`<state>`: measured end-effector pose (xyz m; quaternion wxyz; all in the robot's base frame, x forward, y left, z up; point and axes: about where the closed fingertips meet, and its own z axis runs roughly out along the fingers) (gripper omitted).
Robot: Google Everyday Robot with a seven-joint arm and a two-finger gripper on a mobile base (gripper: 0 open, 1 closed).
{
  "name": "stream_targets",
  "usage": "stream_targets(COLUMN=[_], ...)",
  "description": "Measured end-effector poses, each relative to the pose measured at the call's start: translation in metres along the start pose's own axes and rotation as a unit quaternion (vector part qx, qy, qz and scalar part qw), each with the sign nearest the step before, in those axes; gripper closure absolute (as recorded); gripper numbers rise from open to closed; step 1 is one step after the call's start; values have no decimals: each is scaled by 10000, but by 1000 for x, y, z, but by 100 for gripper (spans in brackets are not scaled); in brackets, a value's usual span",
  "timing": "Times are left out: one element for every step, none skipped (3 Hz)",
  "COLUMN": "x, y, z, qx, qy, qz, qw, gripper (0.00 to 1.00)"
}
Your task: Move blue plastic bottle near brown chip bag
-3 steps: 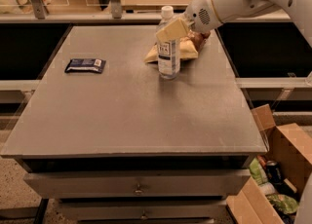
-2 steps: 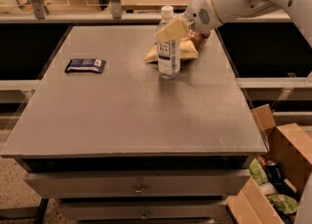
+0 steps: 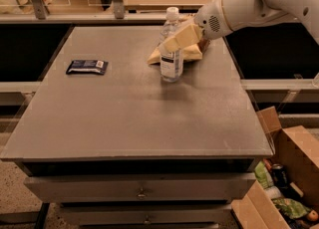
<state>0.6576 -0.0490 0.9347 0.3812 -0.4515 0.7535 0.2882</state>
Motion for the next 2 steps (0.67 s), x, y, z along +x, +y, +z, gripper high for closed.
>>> stream_targets(x=[6, 12], y=[0, -4], z=[-4, -13], qx=[18, 59], qy=[-86, -90], qz=[10, -65], qw=[10000, 9999], gripper=[0, 0])
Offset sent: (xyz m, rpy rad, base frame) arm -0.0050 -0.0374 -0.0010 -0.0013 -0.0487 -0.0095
